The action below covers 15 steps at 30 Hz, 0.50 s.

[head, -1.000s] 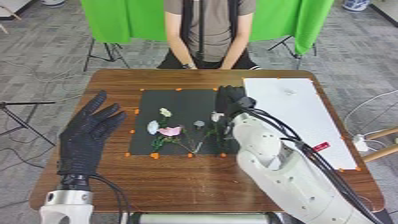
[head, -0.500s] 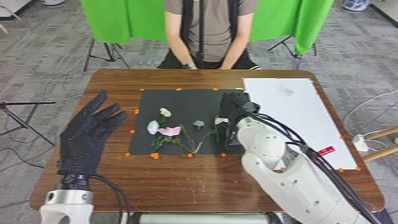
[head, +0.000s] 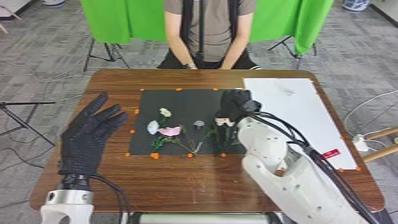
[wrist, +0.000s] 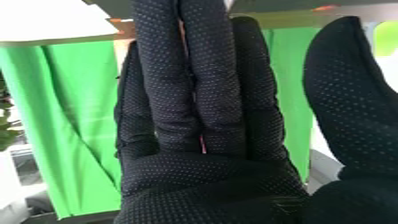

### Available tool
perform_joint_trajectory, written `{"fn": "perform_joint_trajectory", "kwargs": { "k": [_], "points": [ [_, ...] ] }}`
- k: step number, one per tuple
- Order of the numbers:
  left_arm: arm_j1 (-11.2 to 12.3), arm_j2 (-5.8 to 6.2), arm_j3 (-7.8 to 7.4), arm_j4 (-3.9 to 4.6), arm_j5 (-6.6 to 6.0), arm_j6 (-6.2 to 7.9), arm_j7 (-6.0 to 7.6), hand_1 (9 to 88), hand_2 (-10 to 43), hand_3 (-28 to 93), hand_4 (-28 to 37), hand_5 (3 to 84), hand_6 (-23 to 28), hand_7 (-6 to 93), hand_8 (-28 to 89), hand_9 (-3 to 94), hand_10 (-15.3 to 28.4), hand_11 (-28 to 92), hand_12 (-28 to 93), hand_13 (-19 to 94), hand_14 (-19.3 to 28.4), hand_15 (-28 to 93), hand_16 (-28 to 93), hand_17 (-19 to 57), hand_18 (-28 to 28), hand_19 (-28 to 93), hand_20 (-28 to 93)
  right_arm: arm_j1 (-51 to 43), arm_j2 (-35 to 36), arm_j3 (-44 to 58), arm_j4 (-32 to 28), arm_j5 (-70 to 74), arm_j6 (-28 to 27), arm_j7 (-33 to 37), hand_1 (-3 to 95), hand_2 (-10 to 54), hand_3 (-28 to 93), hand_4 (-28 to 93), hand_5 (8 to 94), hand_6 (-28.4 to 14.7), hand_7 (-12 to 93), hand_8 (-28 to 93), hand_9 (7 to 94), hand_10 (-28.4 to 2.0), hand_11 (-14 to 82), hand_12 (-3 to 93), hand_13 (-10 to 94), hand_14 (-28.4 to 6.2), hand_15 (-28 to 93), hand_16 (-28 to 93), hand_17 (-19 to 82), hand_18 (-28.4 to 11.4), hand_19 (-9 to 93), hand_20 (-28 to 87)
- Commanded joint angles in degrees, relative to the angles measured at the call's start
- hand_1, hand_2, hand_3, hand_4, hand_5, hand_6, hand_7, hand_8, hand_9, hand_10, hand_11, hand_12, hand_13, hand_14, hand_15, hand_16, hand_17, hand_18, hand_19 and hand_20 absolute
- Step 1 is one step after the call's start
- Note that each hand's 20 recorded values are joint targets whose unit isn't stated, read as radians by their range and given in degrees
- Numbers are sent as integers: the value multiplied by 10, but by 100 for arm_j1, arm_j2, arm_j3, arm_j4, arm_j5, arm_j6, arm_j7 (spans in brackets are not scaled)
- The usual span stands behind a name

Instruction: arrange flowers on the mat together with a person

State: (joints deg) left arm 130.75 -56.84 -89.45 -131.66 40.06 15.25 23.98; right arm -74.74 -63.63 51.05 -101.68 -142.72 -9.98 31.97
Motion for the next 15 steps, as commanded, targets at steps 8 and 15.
{"fn": "perform_joint_trajectory", "kwargs": {
  "k": [8, 15],
  "points": [
    [220, -52, -70, -67, 23, 32, -34, 232, 74, 787, -267, 361, 85, 121, -102, 361, 209, 246, 94, 296, 269, 470, -104, -52, 247, 654, 6, -1830, -243, 2413, -1965, 3449, 762, 348, 228, 33, 765, -282, 628, -13, 110, -127, 727, -155, 155, 127, 659, -147, 352, 133, 163, -174, 676, 37],
    [306, -81, -153, -73, 29, 23, -39, 233, 75, 787, -267, 361, 85, 118, -103, 361, 207, 242, 91, 297, 270, 462, -107, -46, 245, 644, -4, -3022, -596, 3876, -2438, 6462, 1491, -101, 171, 122, 787, -278, 624, -42, 102, -122, 693, -186, 146, 117, 614, -191, 345, 118, 147, -186, 642, 35]
  ]
}}
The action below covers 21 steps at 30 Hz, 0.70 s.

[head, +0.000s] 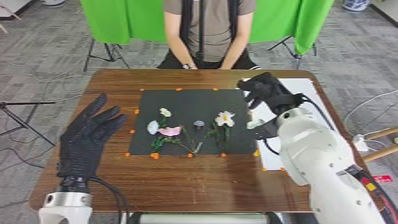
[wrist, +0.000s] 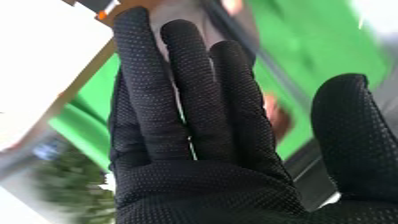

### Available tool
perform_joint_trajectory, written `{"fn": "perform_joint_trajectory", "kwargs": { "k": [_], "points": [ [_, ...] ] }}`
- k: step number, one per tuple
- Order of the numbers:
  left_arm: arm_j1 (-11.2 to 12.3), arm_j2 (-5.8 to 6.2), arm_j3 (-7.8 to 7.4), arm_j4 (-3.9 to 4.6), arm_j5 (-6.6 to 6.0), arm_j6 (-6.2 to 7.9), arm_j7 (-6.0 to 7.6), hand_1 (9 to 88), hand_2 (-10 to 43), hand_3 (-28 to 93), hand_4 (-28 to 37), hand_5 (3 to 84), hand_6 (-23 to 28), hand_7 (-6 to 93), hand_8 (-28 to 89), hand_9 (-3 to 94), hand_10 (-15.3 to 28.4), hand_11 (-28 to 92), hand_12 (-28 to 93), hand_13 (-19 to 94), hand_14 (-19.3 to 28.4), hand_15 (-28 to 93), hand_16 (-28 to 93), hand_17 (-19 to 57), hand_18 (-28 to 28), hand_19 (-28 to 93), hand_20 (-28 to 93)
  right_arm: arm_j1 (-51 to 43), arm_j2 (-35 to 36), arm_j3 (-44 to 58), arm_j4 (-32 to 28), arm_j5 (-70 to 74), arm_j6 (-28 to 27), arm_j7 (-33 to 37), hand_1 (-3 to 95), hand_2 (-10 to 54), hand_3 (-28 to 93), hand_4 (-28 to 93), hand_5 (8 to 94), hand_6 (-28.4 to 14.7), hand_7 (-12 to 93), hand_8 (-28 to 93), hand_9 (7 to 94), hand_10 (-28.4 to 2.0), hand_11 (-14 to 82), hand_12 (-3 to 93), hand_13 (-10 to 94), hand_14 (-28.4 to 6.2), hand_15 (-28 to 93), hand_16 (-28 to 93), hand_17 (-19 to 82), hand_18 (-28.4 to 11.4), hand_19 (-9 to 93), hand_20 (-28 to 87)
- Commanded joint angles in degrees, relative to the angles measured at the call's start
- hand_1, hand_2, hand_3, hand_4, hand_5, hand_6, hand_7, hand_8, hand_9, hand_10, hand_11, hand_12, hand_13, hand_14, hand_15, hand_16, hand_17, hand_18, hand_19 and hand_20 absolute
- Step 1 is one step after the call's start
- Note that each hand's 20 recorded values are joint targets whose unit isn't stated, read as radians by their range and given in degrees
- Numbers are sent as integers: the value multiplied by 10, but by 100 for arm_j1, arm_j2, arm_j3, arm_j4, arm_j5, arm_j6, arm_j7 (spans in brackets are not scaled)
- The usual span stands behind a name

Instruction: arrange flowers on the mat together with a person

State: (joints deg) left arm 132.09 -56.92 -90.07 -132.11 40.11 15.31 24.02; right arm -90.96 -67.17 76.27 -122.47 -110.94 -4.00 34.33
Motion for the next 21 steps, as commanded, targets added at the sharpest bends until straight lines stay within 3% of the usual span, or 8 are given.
{"fn": "perform_joint_trajectory", "kwargs": {
  "k": [1, 4, 9, 15, 21],
  "points": [
    [184, -74, -108, -28, 20, 14, -42, 233, 75, 787, -268, 361, 84, 117, -103, 361, 207, 241, 91, 297, 269, 460, -108, -46, 242, 638, -8, -1522, -357, 1563, -351, 3917, 881, -482, 168, 126, 793, -279, 618, -46, 101, -122, 680, -193, 141, 115, 599, -199, 340, 115, 140, -188, 634, 36],
    [189, -104, -168, -17, 66, -26, -58, 232, 75, 788, -267, 361, 82, 115, -103, 362, 205, 236, 88, 298, 266, 445, -109, -46, 234, 617, -19, -1920, -637, 2011, -377, 5272, 823, -845, 153, 143, 811, -281, 570, -54, 98, -119, 623, -205, 130, 110, 554, -211, 333, 110, 120, -190, 609, 42],
    [286, -144, -351, 3, 94, -77, -6, 228, 76, 785, -271, 360, 81, 112, -103, 362, 203, 228, 86, 297, 263, 432, -105, -50, 231, 607, -22, -2332, -930, 2225, -374, 6040, 535, -1106, 131, 159, 828, -282, 499, -49, 88, -116, 553, -203, 114, 103, 482, -225, 296, 104, 89, -191, 565, 51],
    [274, -264, -563, 99, 200, -307, -57, 220, 78, 781, -279, 357, 76, 103, -101, 360, 200, 217, 86, 296, 263, 427, -99, -51, 241, 626, -7, -2526, -1286, 2390, -356, 6574, -43, -1131, 121, 165, 833, -283, 447, -43, 88, -115, 510, -199, 103, 102, 443, -228, 272, 112, 73, -191, 544, 65],
    [133, -373, -673, 232, 328, -576, -254, 212, 81, 772, -282, 350, 69, 98, -99, 359, 197, 208, 87, 306, 267, 432, -94, -32, 263, 686, 14, -2555, -1460, 2468, -337, 6769, -399, -1104, 113, 166, 834, -283, 418, -38, 88, -114, 493, -197, 99, 104, 436, -226, 271, 122, 68, -192, 538, 80]
  ]
}}
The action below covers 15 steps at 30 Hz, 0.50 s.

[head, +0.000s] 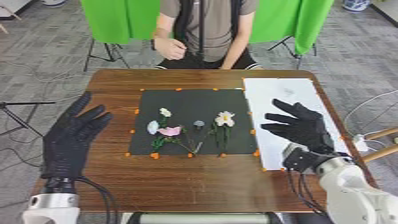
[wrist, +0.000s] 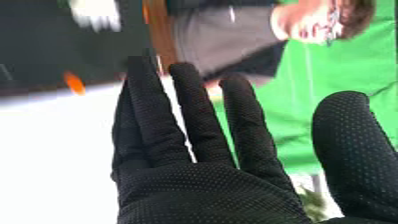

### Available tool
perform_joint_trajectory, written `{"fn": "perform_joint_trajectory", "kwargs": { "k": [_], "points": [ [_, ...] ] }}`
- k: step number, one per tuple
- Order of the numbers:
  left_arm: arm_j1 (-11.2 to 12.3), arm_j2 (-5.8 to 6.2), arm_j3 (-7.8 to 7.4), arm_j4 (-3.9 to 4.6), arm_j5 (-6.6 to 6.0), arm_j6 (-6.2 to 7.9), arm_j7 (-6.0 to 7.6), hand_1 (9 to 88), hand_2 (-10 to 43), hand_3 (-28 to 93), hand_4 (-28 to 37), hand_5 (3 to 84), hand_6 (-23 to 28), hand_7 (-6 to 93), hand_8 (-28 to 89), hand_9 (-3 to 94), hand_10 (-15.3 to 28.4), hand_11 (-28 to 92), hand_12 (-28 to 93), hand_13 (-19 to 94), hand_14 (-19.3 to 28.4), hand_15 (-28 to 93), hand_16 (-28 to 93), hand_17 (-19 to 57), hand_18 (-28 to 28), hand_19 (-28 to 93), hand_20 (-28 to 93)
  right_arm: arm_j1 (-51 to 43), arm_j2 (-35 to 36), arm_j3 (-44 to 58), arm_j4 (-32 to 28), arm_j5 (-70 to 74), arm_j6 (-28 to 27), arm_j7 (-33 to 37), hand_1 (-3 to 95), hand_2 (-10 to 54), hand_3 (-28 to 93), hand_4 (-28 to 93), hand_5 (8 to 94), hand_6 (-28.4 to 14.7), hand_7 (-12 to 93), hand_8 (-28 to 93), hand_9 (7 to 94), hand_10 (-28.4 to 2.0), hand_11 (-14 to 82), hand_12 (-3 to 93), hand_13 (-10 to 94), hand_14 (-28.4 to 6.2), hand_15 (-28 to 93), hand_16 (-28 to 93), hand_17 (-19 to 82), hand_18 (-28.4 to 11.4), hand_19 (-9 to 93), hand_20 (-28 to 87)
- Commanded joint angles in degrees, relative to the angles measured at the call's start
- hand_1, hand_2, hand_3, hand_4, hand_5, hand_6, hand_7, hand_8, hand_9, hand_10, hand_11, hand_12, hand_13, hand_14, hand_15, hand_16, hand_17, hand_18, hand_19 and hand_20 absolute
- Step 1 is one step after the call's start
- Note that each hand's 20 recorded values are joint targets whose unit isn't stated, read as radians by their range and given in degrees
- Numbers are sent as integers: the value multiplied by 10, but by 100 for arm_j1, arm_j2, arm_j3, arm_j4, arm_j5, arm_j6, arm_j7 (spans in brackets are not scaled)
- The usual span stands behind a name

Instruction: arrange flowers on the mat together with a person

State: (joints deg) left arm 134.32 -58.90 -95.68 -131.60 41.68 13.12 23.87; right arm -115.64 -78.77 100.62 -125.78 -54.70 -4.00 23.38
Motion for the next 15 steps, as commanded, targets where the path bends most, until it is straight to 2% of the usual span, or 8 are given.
{"fn": "perform_joint_trajectory", "kwargs": {
  "k": [1, 2, 3, 4, 7, 9, 12, 15],
  "points": [
    [-123, -159, -95, 200, 158, -352, -210, 210, 82, 769, -282, 348, 68, 98, -98, 359, 197, 206, 87, 314, 270, 437, -93, -26, 268, 700, 16, -68, -332, 35, 2, 1178, -441, 31, 112, 166, 833, -283, 414, -38, 88, -114, 492, -197, 99, 104, 436, -226, 271, 123, 68, -192, 538, 82],
    [-189, -189, -93, 231, 186, -405, -253, 208, 82, 768, -282, 347, 67, 97, -98, 359, 197, 206, 88, 318, 273, 443, -92, -24, 271, 708, 16, -81, -358, 44, 7, 1221, -495, 46, 112, 165, 833, -283, 412, -38, 88, -113, 490, -198, 99, 105, 435, -226, 271, 125, 67, -192, 537, 85],
    [-213, -164, -72, 241, 185, -395, -210, 208, 83, 767, -282, 346, 67, 97, -98, 359, 197, 205, 88, 325, 274, 452, -91, -20, 272, 717, 16, -44, -378, 36, 36, 1239, -572, 61, 111, 164, 833, -283, 409, -38, 87, -113, 488, -199, 100, 106, 434, -226, 272, 127, 67, -192, 536, 88],
    [-248, -193, -71, 250, 217, -433, -262, 208, 83, 767, -283, 346, 66, 97, -97, 359, 197, 204, 89, 327, 275, 455, -93, -17, 274, 723, 15, -66, -394, 38, 26, 1231, -594, 73, 110, 163, 833, -283, 406, -38, 87, -112, 487, -201, 100, 108, 434, -225, 273, 129, 66, -192, 536, 92],
    [-317, -182, -39, 282, 217, -484, -276, 207, 83, 765, -283, 346, 66, 95, -97, 360, 197, 202, 90, 337, 278, 472, -97, -13, 278, 739, 5, -52, -464, 45, 44, 1115, -732, 111, 109, 155, 831, -283, 399, -38, 87, -112, 486, -207, 109, 113, 442, -223, 310, 141, 68, -194, 549, 107],
    [-323, -215, -58, 297, 211, -547, -342, 207, 84, 764, -283, 345, 66, 95, -96, 362, 198, 204, 93, 355, 282, 494, -106, -11, 280, 748, -13, -36, -480, 59, 54, 1126, -824, 189, 106, 148, 826, -283, 394, -38, 86, -111, 487, -208, 112, 114, 445, -224, 326, 139, 69, -196, 554, 113],
    [-336, -235, -50, 323, 233, -547, -360, 206, 85, 761, -283, 345, 66, 92, -95, 369, 202, 206, 94, 386, 284, 531, -119, -3, 284, 781, -84, -25, -483, 32, 69, 1038, -875, 189, 104, 143, 818, -283, 389, -36, 86, -110, 484, -208, 112, 114, 443, -225, 330, 134, 69, -197, 556, 116],
    [-352, -226, 13, 363, 180, -448, -287, 205, 84, 762, -283, 346, 66, 89, -91, 371, 202, 206, 95, 378, 284, 532, -137, -6, 284, 793, -160, -31, -523, 29, 90, 1087, -891, 201, 102, 139, 815, -283, 385, -35, 87, -110, 480, -208, 111, 113, 439, -225, 329, 128, 68, -199, 555, 118]
  ]
}}
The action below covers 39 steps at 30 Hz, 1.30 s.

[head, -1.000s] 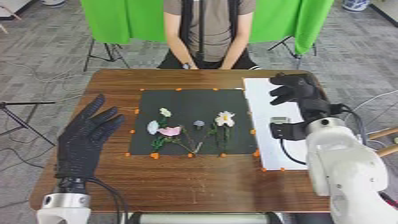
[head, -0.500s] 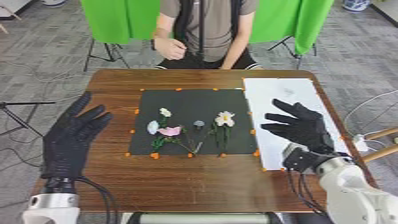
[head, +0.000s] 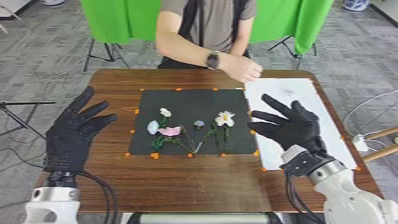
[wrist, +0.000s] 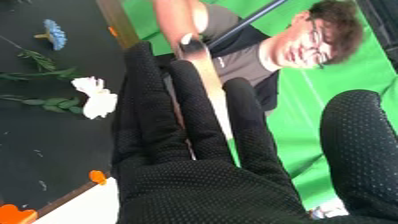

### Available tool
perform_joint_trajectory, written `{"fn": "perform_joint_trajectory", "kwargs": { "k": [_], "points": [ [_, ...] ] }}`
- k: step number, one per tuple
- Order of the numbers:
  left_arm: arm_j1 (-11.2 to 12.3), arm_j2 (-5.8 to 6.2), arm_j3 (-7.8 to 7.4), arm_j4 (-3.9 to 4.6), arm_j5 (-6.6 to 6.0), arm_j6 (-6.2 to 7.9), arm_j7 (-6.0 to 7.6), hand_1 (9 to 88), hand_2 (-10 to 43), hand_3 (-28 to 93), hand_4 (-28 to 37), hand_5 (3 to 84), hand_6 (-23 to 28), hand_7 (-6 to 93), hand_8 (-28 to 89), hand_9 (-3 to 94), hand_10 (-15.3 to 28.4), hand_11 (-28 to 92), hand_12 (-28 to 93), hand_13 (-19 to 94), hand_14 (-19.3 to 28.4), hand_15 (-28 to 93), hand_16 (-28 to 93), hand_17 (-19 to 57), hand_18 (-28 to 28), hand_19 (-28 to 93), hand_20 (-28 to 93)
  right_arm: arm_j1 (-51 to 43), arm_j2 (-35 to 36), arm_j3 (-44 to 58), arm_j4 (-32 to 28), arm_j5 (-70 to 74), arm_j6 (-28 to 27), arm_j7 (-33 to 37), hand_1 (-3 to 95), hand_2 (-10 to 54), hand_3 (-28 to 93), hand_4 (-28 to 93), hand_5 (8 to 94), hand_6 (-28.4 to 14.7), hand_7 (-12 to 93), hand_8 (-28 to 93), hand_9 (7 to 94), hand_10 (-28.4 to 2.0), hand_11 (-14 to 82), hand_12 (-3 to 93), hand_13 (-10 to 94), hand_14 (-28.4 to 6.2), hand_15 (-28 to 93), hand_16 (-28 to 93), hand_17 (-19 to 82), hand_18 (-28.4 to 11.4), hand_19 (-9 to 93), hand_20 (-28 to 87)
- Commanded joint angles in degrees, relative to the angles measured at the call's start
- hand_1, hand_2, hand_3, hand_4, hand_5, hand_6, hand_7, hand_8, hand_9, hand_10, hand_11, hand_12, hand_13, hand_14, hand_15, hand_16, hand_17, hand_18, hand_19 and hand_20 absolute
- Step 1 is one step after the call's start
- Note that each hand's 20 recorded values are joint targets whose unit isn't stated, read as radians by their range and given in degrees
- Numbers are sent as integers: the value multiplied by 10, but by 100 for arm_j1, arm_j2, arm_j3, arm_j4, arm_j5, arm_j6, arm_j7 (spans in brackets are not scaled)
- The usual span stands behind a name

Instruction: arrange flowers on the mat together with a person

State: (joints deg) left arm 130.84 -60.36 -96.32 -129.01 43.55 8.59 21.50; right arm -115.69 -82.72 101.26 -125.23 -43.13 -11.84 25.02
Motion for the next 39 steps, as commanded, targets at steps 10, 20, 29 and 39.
{"fn": "perform_joint_trajectory", "kwargs": {
  "k": [10, 20, 29, 39],
  "points": [
    [-160, -104, 153, 210, -14, -21, -100, 201, 81, 770, -283, 345, 65, 98, -98, 367, 199, 206, 94, 327, 276, 470, -97, -42, 265, 706, -121, 32, -171, -66, 73, -24, -193, 137, 101, 136, 808, -283, 381, -34, 86, -110, 476, -207, 107, 113, 433, -225, 324, 122, 67, -200, 550, 119],
    [-177, -105, 244, 306, -130, 40, -87, 201, 81, 768, -283, 345, 66, 96, -96, 365, 200, 208, 99, 325, 280, 496, -105, -41, 266, 706, -82, 56, -122, -126, 122, -75, -151, 126, 100, 135, 807, -283, 381, -34, 85, -109, 477, -207, 107, 113, 432, -225, 322, 122, 66, -200, 546, 123],
    [-279, -135, 223, 448, -187, 27, -200, 200, 81, 767, -283, 344, 65, 97, -97, 365, 201, 211, 99, 334, 281, 507, -105, -37, 271, 715, -63, 111, -141, -154, 172, -83, -184, 160, 100, 135, 806, -283, 383, -34, 87, -110, 479, -206, 108, 113, 433, -225, 323, 123, 66, -199, 545, 126],
    [-408, -85, 275, 489, -214, 40, -178, 200, 81, 766, -283, 344, 66, 97, -96, 366, 202, 213, 99, 337, 283, 512, -112, -31, 275, 726, -55, 256, -147, -209, 236, -87, -238, 189, 100, 135, 806, -283, 386, -34, 88, -110, 483, -207, 111, 113, 433, -225, 327, 122, 66, -199, 546, 129]
  ]
}}
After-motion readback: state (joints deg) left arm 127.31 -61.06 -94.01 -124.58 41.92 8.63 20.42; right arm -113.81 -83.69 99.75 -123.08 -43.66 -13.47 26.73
